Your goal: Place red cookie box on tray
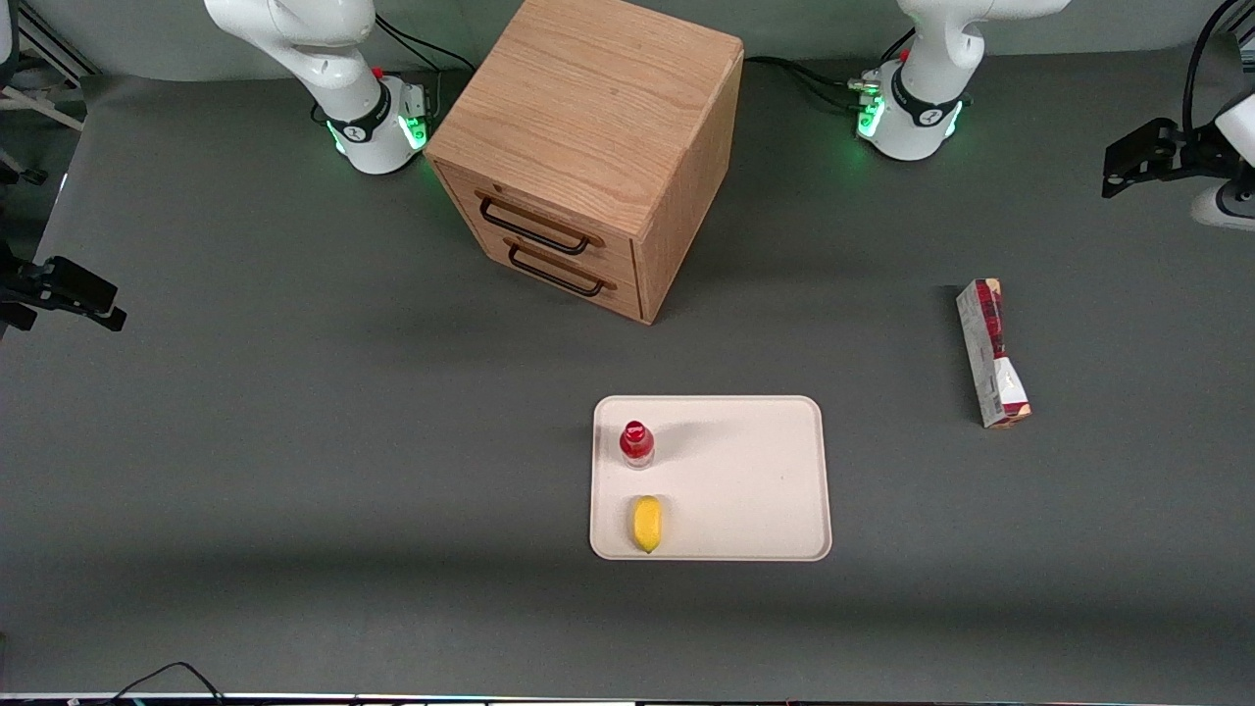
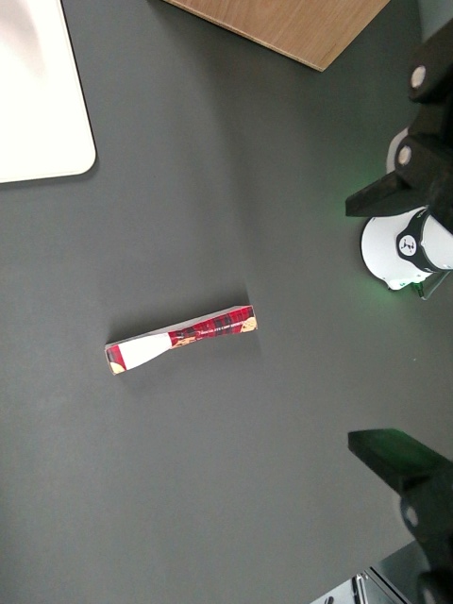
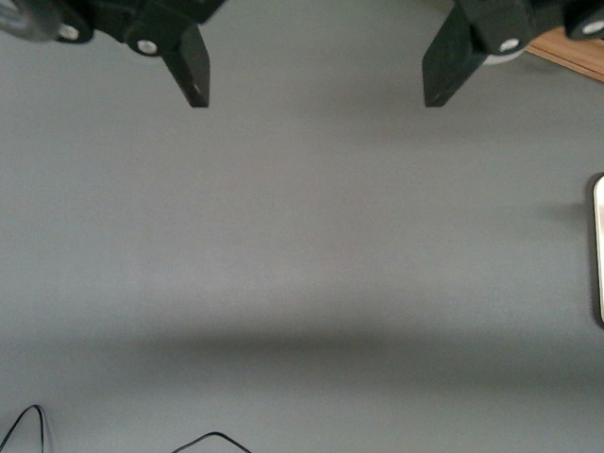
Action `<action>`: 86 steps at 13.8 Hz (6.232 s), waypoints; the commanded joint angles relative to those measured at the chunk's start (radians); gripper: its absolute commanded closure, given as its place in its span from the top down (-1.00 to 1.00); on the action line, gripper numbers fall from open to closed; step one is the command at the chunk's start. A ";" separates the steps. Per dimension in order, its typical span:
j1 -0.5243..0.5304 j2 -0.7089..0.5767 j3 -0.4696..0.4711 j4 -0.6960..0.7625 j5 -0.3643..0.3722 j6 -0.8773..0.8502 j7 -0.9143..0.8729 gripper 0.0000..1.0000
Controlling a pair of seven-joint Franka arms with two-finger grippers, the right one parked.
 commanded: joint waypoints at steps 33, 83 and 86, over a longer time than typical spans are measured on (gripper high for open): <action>0.028 0.310 0.126 -0.847 0.041 1.160 0.039 -1.00; 0.028 -0.110 -0.029 -0.277 -0.002 0.123 -0.070 1.00; 0.027 -0.243 -0.029 -0.427 -0.004 0.178 -0.062 1.00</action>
